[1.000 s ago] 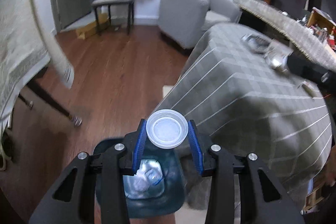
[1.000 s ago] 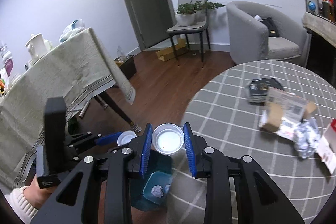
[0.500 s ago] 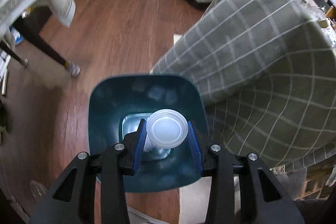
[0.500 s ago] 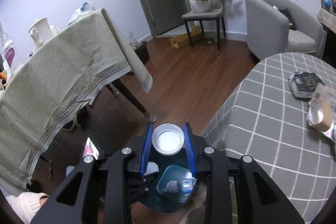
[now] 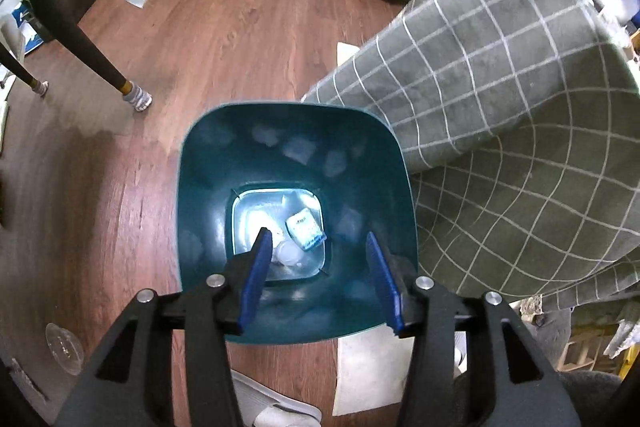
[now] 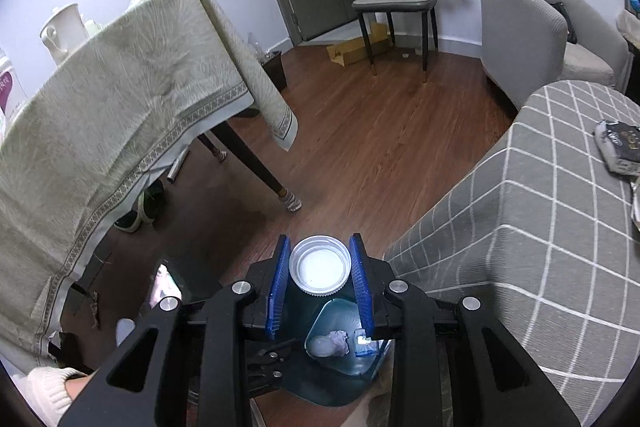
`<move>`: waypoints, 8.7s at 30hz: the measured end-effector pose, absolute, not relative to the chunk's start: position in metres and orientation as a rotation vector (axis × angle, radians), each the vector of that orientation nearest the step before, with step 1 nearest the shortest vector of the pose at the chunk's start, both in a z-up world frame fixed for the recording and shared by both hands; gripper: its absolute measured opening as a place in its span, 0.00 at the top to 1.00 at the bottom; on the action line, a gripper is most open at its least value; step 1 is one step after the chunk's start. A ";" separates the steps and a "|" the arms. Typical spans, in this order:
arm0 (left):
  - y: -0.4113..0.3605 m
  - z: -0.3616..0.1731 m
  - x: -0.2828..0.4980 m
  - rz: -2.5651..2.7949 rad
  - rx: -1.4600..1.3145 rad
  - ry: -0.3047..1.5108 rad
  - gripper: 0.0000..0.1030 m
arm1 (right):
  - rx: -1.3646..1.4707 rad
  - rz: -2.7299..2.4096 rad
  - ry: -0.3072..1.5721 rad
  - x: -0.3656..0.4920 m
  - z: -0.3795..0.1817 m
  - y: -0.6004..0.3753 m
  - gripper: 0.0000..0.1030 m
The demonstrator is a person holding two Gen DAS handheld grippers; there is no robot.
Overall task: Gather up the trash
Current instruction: 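Lower the held white lid into the teal bin and open the right tool, then grasp the tape roll with the left tool while the right tool grasps crumpled foil, then carry the tape roll over the teal bin and open the left tool, then lower the crumpled foil into the teal bin and open the right tool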
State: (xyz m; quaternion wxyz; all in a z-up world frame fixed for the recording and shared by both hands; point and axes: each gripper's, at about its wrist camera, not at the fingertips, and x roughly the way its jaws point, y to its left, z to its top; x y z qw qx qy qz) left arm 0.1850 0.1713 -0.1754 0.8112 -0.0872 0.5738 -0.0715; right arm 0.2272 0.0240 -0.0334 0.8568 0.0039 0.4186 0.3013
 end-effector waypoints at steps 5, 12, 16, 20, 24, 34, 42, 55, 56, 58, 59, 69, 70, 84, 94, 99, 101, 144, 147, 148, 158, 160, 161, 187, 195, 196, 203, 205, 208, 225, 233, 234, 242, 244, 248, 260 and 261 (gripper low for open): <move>0.190 -0.144 0.181 -0.118 -0.192 1.105 0.46 | -0.015 0.628 0.916 0.231 -0.046 0.033 0.70; 0.218 -0.088 0.165 -0.060 -0.198 0.894 0.36 | -0.058 0.618 0.989 0.238 -0.074 0.050 0.71; 0.226 -0.063 0.157 -0.047 -0.201 0.810 0.32 | -0.088 0.614 1.039 0.238 -0.095 0.061 0.70; 0.229 -0.038 0.151 -0.032 -0.187 0.741 0.32 | -0.114 0.614 1.087 0.239 -0.114 0.071 0.70; 0.229 -0.020 0.148 -0.033 -0.187 0.700 0.32 | -0.150 0.608 1.135 0.238 -0.136 0.079 0.70; 0.208 0.016 0.140 -0.064 -0.130 0.607 0.50 | -0.227 0.599 1.234 0.233 -0.181 0.087 0.70; 0.196 0.045 0.138 -0.103 -0.133 0.572 0.55 | -0.250 0.591 1.261 0.230 -0.188 0.082 0.53; 0.170 0.095 0.134 -0.120 -0.113 0.528 0.47 | -0.160 0.678 1.050 0.211 -0.086 0.056 0.48; 0.165 0.099 0.132 -0.127 -0.110 0.520 0.45 | -0.156 0.680 1.028 0.210 -0.076 0.052 0.48; 0.159 0.104 0.130 -0.135 -0.112 0.511 0.37 | -0.143 0.675 0.981 0.208 -0.055 0.041 0.48; 0.153 0.107 0.129 -0.142 -0.119 0.505 0.36 | -0.128 0.668 0.952 0.206 -0.043 0.033 0.48; 0.099 0.105 0.138 -0.201 -0.082 0.533 0.23 | -0.099 0.575 0.826 0.203 0.007 -0.037 0.31; 0.093 0.104 0.138 -0.207 -0.073 0.533 0.23 | -0.105 0.565 0.820 0.202 0.009 -0.043 0.30; 0.030 0.094 0.173 -0.268 -0.069 0.565 0.21 | -0.110 0.411 0.758 0.215 0.032 -0.148 0.21; -0.012 0.071 0.210 -0.316 -0.065 0.620 0.21 | -0.092 0.344 0.777 0.234 0.025 -0.205 0.20; -0.026 0.056 0.229 -0.325 -0.062 0.654 0.21 | -0.074 0.338 0.799 0.250 0.017 -0.222 0.20; -0.029 0.051 0.236 -0.329 -0.063 0.669 0.21 | -0.064 0.339 0.819 0.256 0.012 -0.225 0.20; -0.129 -0.023 0.298 -0.429 0.054 0.820 0.77 | 0.242 0.447 0.732 0.292 0.048 -0.289 0.56; -0.125 -0.020 0.294 -0.421 0.043 0.801 0.77 | 0.238 0.444 0.732 0.292 0.047 -0.282 0.56; -0.123 -0.019 0.292 -0.417 0.042 0.792 0.77 | 0.237 0.444 0.732 0.291 0.047 -0.280 0.56; -0.096 0.001 0.265 -0.400 0.008 0.736 0.77 | 0.266 0.467 0.718 0.275 0.054 -0.268 0.56; -0.089 0.004 0.259 -0.386 -0.001 0.729 0.77 | 0.272 0.471 0.715 0.272 0.055 -0.265 0.56; -0.082 0.004 0.255 -0.382 -0.009 0.724 0.77 | 0.281 0.478 0.713 0.270 0.055 -0.262 0.56; 0.069 -0.043 0.211 -0.199 -0.025 0.829 0.77 | 0.220 0.608 0.759 0.232 0.047 -0.120 0.55; 0.115 -0.089 0.201 -0.150 -0.022 0.958 0.77 | 0.184 0.654 0.777 0.230 0.041 -0.065 0.55; 0.119 -0.095 0.201 -0.147 -0.020 0.977 0.77 | 0.181 0.655 0.781 0.230 0.039 -0.061 0.55; 0.140 -0.145 0.195 -0.153 -0.020 1.132 0.77 | 0.139 0.665 0.815 0.233 0.024 -0.022 0.55; 0.145 -0.156 0.194 -0.169 -0.020 1.177 0.76 | 0.133 0.667 0.821 0.234 0.021 -0.013 0.55; 0.150 -0.161 0.188 -0.188 -0.025 1.187 0.62 | 0.128 0.672 0.831 0.237 0.017 -0.003 0.55; 0.188 -0.142 0.175 -0.217 -0.085 1.164 0.32 | 0.066 0.664 0.935 0.249 -0.027 0.047 0.55; 0.187 -0.146 0.171 -0.213 -0.028 1.201 0.48 | 0.038 0.668 0.972 0.251 -0.043 0.066 0.56; 0.189 -0.145 0.171 -0.206 -0.027 1.202 0.48 | 0.034 0.669 0.977 0.251 -0.046 0.068 0.55; 0.211 -0.123 0.168 -0.157 -0.066 1.151 0.43 | 0.000 0.667 1.035 0.253 -0.071 0.087 0.56; 0.216 -0.116 0.166 -0.137 -0.062 1.129 0.45 | -0.010 0.668 1.053 0.254 -0.080 0.092 0.56; 0.225 -0.095 0.161 -0.100 -0.063 1.064 0.54 | -0.044 0.666 1.102 0.253 -0.107 0.105 0.56; 0.238 -0.037 0.155 -0.058 -0.123 0.901 0.73 | -0.147 0.640 1.246 0.248 -0.188 0.119 0.55; 0.238 -0.031 0.155 -0.060 -0.128 0.884 0.73 | -0.162 0.639 1.254 0.246 -0.193 0.119 0.55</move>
